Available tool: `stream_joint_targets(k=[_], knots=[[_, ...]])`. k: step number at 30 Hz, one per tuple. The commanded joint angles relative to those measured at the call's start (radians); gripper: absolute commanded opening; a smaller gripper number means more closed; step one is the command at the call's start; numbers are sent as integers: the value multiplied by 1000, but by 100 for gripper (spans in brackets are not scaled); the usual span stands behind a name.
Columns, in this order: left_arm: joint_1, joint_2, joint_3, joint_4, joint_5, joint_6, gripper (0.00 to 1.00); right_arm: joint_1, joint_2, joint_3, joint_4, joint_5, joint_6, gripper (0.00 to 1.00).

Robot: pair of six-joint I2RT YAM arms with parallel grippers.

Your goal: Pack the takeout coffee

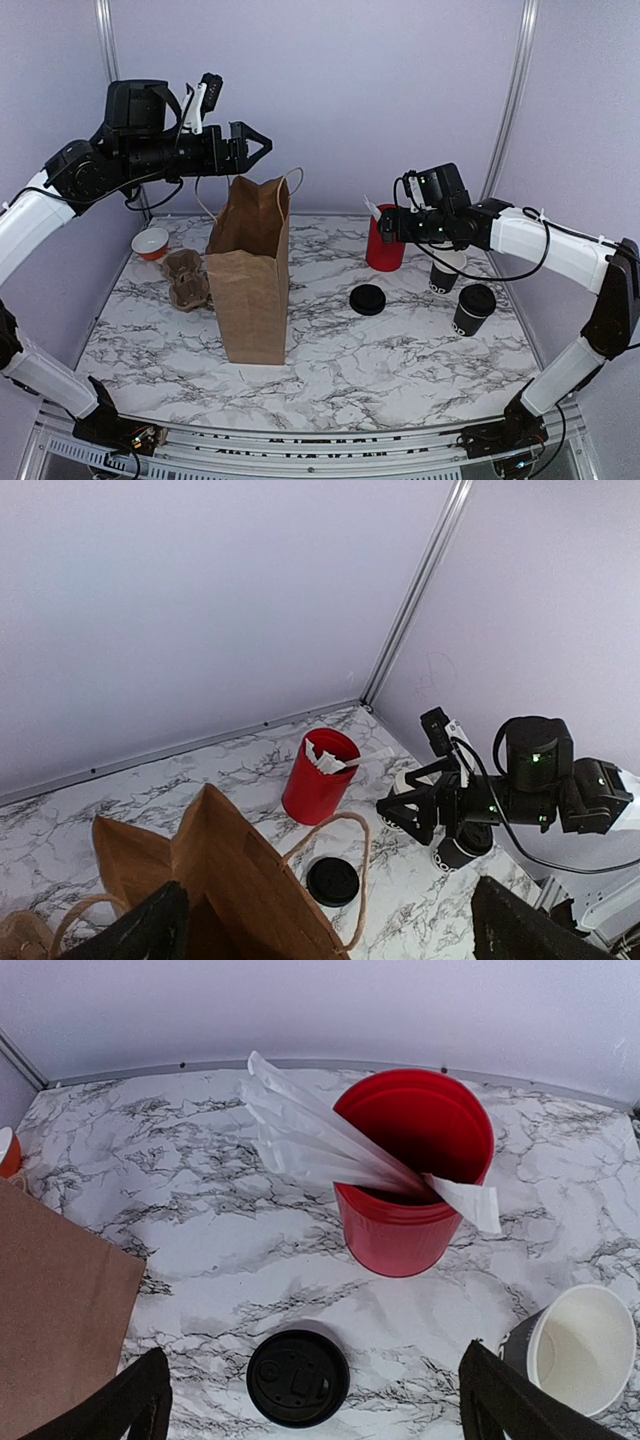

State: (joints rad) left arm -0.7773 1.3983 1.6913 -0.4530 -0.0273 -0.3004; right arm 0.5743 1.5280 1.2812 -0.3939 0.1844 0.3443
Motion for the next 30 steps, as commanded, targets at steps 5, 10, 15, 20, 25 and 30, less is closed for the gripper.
stream_joint_targets(k=[5,10,15,20,25,30], knots=[[136,-188,-105,43,-322,-177,99,10,-34,1,108,22,-31,97],[314,-244,-226,19,-272,-297,99,11,-63,-29,178,30,-46,97],[473,-238,-349,11,-164,-361,99,11,-94,-68,252,24,-50,97],[634,-196,-522,59,-11,-411,99,10,-144,-120,321,15,-53,97],[738,-118,-709,197,57,-440,99,10,-203,-180,377,15,-58,98],[786,22,-795,348,105,-475,99,10,-239,-189,398,9,-49,99]])
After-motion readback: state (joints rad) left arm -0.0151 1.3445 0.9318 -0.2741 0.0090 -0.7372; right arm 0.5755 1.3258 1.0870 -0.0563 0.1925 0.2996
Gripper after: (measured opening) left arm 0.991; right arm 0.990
